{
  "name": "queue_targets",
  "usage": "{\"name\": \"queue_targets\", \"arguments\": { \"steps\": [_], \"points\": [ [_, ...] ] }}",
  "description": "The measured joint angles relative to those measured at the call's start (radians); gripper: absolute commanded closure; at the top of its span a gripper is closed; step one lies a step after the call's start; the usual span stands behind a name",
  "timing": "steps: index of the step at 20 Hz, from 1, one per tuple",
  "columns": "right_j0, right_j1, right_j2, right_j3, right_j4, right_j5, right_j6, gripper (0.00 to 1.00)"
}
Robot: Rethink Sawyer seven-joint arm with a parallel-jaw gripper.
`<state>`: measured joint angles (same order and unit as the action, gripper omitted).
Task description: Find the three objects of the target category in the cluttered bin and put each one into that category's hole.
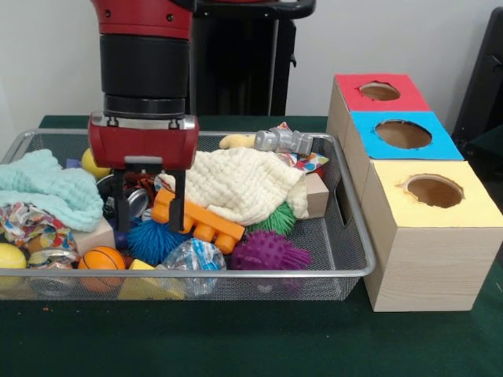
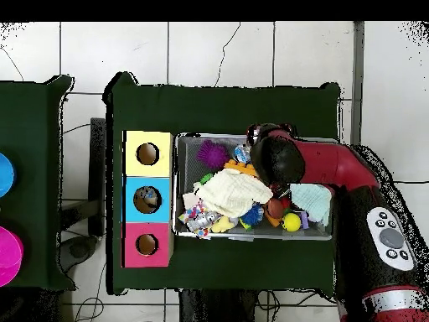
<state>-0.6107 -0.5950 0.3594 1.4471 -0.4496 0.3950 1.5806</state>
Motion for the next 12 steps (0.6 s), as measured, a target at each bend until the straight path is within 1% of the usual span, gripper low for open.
{"name": "queue_targets", "arguments": {
  "steps": [2,6,12],
  "points": [
    [0.0,0.016,0.007,-0.013,-0.001,-0.004,0.0,0.0],
    [0.0,0.035,0.007,-0.012,-0.002,-0.032,0.0,0.0],
    [0.007,0.075,0.0,-0.006,-0.007,-0.169,0.0,0.0]
  ]
}}
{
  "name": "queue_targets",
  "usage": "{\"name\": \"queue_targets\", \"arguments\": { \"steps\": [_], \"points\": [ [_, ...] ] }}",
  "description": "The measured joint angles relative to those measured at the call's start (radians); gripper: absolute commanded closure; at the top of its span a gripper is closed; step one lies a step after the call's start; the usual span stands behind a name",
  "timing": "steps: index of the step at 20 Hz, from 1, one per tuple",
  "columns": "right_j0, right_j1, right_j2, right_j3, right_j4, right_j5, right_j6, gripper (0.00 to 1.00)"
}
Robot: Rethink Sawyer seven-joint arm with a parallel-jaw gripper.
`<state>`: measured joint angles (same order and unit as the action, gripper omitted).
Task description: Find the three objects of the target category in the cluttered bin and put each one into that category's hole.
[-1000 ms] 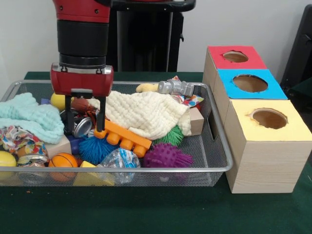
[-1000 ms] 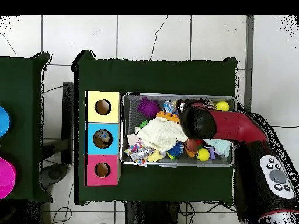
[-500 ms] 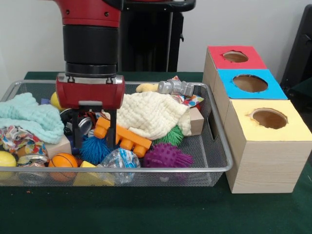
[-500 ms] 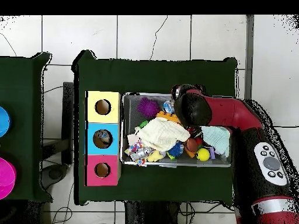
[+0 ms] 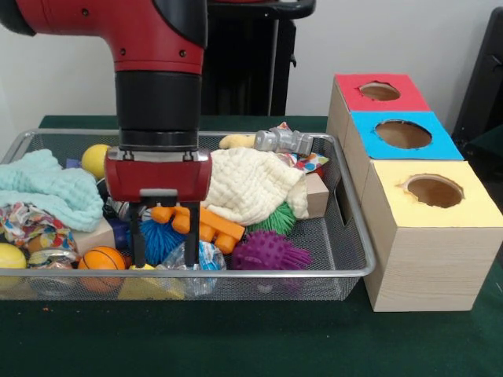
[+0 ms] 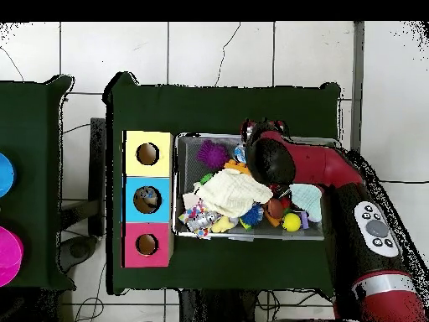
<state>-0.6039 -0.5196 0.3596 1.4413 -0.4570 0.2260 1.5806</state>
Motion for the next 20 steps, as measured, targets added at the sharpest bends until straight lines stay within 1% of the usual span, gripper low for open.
{"name": "queue_targets", "arguments": {
  "steps": [5,7,15,20],
  "points": [
    [0.021,0.024,-0.022,0.009,-0.001,-0.097,0.0,0.0],
    [0.032,0.032,-0.031,0.014,-0.001,-0.12,0.0,0.0],
    [0.086,0.067,-0.099,0.02,0.001,-0.132,0.0,0.0],
    [0.101,0.079,-0.131,0.022,0.006,-0.133,0.0,0.0]
  ]
}}
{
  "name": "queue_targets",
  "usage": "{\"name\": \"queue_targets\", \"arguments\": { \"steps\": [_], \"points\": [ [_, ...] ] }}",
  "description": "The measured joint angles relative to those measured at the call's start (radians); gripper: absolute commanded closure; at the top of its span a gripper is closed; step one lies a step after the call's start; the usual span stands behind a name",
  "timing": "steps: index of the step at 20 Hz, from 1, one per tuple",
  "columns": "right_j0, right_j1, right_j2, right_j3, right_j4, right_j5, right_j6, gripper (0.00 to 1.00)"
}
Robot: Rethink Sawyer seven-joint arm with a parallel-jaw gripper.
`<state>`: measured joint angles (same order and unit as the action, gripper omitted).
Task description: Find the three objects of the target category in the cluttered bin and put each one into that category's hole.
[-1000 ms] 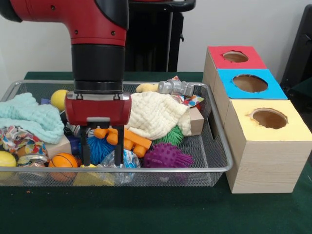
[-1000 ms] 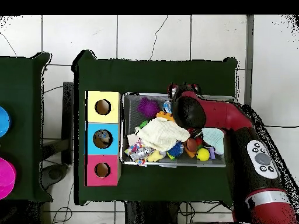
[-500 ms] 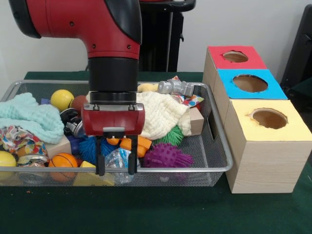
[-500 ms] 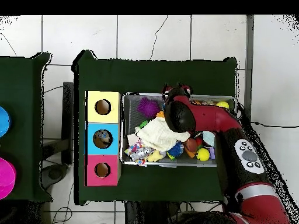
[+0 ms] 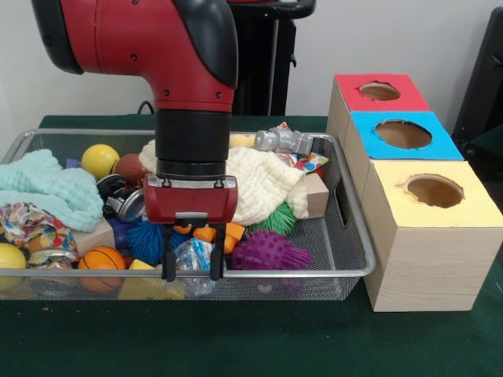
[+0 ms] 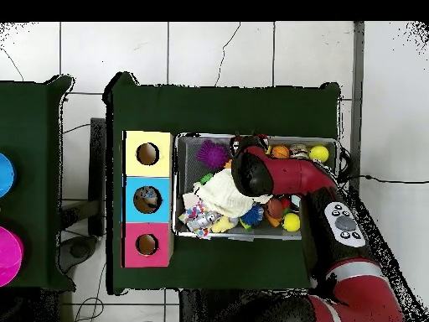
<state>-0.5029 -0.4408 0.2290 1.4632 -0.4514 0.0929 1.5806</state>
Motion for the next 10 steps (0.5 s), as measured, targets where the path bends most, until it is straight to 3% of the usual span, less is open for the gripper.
{"name": "queue_targets", "arguments": {
  "steps": [10],
  "points": [
    [0.005,-0.006,-0.026,0.003,0.015,-0.001,0.0,0.0]
  ]
}}
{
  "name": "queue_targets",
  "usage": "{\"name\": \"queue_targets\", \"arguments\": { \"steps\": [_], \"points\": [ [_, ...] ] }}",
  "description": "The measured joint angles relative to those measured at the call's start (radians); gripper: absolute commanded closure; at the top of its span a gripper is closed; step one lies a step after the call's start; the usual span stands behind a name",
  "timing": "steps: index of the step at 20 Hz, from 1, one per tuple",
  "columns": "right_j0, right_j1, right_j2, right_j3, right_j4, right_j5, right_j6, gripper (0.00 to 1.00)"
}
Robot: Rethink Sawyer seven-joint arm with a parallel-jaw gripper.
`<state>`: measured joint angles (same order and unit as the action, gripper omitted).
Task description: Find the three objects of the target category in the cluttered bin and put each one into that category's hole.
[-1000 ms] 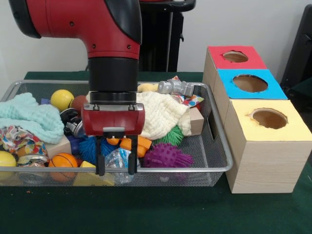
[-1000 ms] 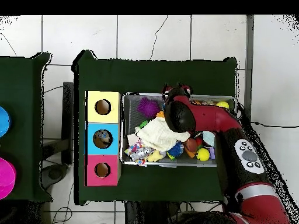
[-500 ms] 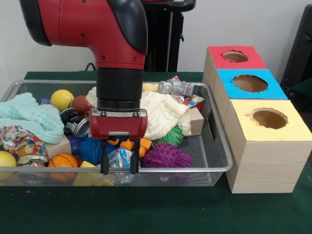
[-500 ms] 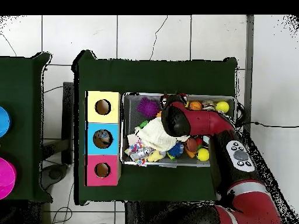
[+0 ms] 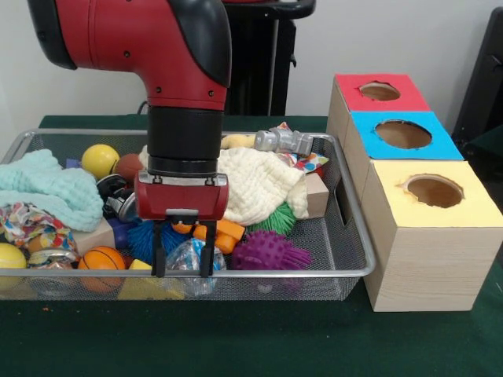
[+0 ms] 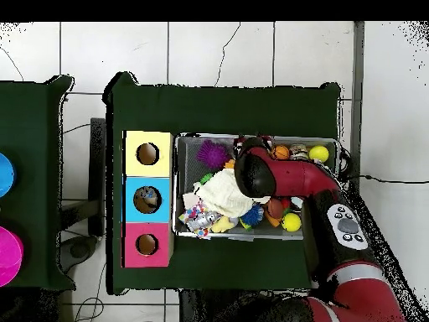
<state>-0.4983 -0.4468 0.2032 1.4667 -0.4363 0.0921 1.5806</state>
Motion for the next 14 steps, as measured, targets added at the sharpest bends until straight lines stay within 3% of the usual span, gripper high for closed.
{"name": "queue_targets", "arguments": {
  "steps": [14],
  "points": [
    [0.035,0.0,-0.112,0.071,0.044,-0.013,0.0,0.0]
  ]
}}
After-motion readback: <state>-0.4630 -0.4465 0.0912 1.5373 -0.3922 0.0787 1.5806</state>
